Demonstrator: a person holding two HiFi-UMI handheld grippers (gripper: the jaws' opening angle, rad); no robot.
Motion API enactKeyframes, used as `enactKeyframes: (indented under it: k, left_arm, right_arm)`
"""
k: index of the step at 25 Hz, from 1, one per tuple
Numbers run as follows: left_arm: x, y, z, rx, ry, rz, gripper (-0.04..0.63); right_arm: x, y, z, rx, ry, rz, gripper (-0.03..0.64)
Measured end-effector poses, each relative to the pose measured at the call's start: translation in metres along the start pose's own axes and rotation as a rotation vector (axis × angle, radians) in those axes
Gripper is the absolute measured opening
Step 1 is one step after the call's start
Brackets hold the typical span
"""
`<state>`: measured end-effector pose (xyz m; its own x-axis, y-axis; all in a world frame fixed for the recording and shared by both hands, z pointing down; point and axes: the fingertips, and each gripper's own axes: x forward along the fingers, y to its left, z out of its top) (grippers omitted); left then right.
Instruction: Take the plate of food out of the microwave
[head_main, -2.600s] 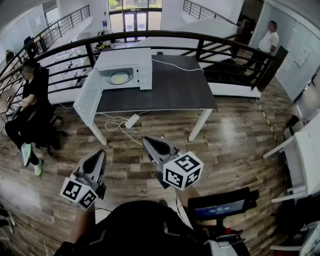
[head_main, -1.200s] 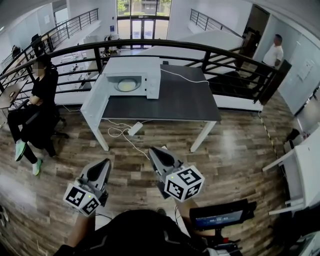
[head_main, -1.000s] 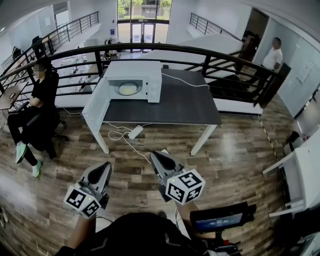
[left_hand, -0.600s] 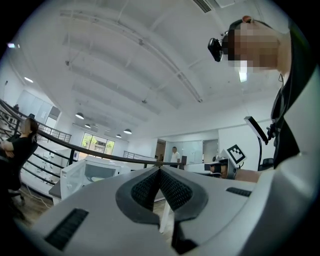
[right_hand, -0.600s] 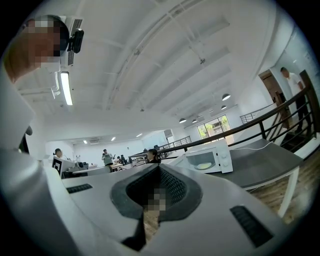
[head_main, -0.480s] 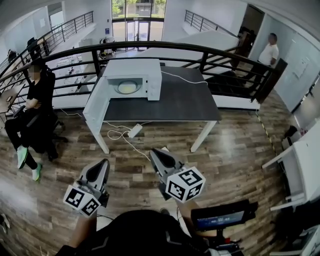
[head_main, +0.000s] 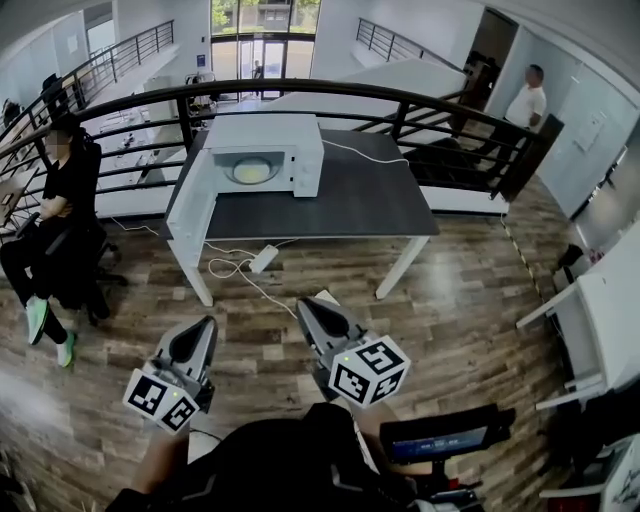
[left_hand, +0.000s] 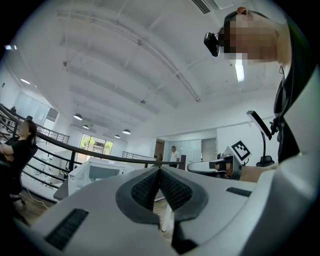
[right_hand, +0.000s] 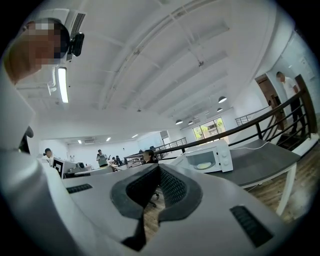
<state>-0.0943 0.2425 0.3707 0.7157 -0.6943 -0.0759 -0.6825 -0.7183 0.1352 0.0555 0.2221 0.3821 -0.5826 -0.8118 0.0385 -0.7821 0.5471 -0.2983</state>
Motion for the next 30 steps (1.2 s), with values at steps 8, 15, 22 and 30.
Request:
enactKeyframes:
  k: [8,15,22,30]
  left_arm:
    - [0.014,0.025,-0.005,-0.023,-0.025,0.024,0.005]
    - [0.061,0.035,0.008,-0.015,-0.047,0.056,0.005]
    - [0.122,0.048,0.012,0.009,-0.052,0.094,0.005]
    - [0.191,0.057,0.005,0.016,-0.029,0.138,0.005]
  right_arm:
    - [0.02,-0.015,0.001,0.001,0.01,-0.006,-0.001]
    - [0.049,-0.054,0.021,0.009,0.017,0.041,-0.001]
    - [0.079,-0.117,0.05,0.017,-0.003,0.081,-0.001]
    - [0.104,-0.178,0.067,0.038,0.007,0.135,-0.002]
